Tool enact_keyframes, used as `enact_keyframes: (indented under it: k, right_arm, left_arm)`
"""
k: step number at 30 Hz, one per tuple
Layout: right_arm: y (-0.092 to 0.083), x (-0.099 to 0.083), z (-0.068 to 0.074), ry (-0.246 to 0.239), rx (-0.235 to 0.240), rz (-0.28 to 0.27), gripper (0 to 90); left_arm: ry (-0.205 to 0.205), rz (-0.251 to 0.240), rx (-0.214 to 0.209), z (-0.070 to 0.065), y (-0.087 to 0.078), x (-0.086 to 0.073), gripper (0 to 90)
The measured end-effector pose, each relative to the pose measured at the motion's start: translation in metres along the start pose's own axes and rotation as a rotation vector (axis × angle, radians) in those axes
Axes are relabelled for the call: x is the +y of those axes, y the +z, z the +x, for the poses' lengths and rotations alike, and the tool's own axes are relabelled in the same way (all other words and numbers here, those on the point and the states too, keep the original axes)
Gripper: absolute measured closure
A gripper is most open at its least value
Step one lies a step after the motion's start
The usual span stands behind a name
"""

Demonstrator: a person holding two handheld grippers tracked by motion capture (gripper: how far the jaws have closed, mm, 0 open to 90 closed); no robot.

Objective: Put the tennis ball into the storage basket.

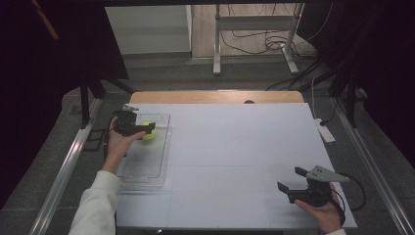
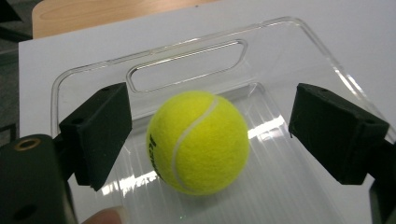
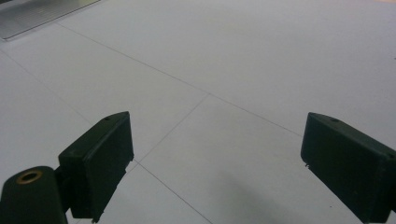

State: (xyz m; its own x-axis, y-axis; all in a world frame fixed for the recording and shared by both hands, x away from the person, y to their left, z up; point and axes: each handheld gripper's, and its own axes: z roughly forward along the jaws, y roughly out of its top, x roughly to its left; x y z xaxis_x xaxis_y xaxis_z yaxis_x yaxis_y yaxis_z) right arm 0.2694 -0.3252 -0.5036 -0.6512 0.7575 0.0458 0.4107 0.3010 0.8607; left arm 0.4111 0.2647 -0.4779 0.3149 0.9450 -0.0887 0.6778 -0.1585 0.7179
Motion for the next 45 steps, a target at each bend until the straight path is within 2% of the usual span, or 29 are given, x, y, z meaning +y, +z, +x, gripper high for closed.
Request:
enact_keyframes:
  k: [8, 11, 23, 33, 45]
  right_arm:
    - [0.0, 0.0, 0.0, -0.001, -0.003, 0.0, 9.2]
    - [-0.001, 0.0, 0.0, 0.001, -0.003, -0.002, 9.3]
    - [0.0, 0.001, 0.001, -0.003, -0.005, -0.002, 9.3]
    - [-0.001, 0.001, 0.001, -0.001, -0.002, -0.004, 9.3]
    - [-0.001, 0.001, 0.001, -0.002, 0.0, -0.005, 9.3]
  left_arm:
    - [0.034, -0.058, -0.048, -0.013, -0.015, -0.006, 14.4]
    - [0.062, -0.077, -0.066, -0.02, -0.023, -0.009, 14.6]
    - [0.109, -0.153, -0.17, -0.045, -0.048, -0.024, 15.2]
    - [0.155, -0.176, -0.217, -0.064, -0.06, -0.043, 15.4]
    - [0.149, -0.176, -0.253, -0.072, -0.071, -0.07, 15.8]
